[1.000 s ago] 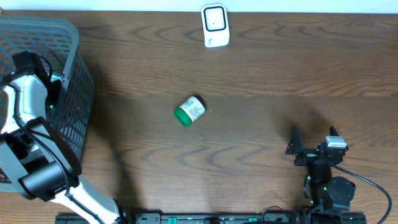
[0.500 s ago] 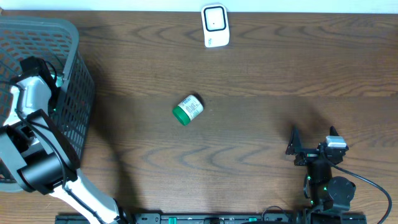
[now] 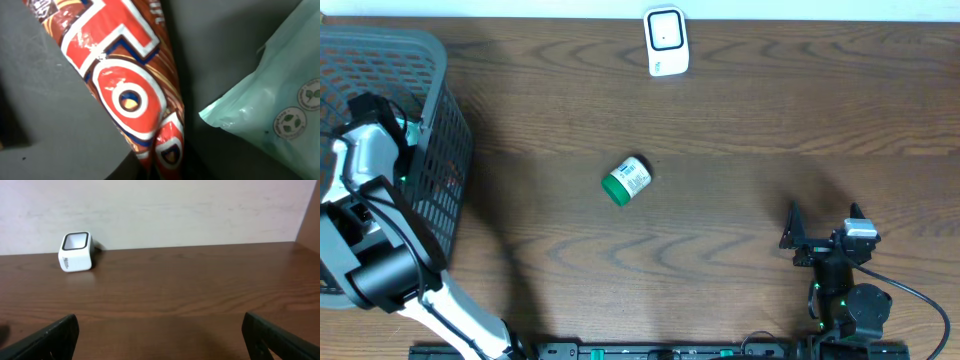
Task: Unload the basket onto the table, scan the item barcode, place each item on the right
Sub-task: 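Return the left gripper into the basket above the red TOP bar, then grasp the red TOP chocolate bar with the left gripper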
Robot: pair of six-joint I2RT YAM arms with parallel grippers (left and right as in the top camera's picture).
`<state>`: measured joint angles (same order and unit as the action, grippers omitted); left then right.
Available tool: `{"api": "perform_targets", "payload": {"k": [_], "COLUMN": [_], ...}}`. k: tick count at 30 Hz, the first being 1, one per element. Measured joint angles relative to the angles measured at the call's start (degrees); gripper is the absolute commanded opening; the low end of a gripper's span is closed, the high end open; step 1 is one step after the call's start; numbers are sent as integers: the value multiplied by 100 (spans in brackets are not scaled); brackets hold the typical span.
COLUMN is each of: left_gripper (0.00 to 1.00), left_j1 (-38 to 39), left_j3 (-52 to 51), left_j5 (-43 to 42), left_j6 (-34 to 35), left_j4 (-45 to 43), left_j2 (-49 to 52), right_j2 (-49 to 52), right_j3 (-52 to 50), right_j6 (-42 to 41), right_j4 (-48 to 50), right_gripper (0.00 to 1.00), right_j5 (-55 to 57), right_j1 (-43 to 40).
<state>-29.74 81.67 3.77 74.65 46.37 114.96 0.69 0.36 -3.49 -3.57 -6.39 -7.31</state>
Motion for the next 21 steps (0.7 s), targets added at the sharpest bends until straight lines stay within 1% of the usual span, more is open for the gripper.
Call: {"api": "perform_targets", "payload": {"k": [2,3,4,8,12,15,21], "left_gripper": [19,14,13,12,12,12,12], "left_j1": [-83,-125,-179,-380,-612,-734,-525], "left_j3": [0,-2,-9,-74,-76,-63,-63], "left_j5": [-186,-262,-361,-629,-846,-1005,-1578], "left_j6": [-243,-337,-450,-769,-905,-935,-997], "left_j4": [-11,-11,-15,-4,-33,-68,-181], "left_j2": [-28,-42,-76,-555,-1644,-2798,-4395], "right_j2": [0,0,0,0,0,0,0], "right_j3": [0,0,0,0,0,0,0], "right_j6": [-2,-2,0,0,-2,-2,-2], "right_j4": [0,0,0,0,-2,0,2], "right_gripper": [99,99,99,99,99,99,99], "right_j5": [2,2,0,0,0,2,2], "right_j1": [0,0,0,0,0,0,0]}}
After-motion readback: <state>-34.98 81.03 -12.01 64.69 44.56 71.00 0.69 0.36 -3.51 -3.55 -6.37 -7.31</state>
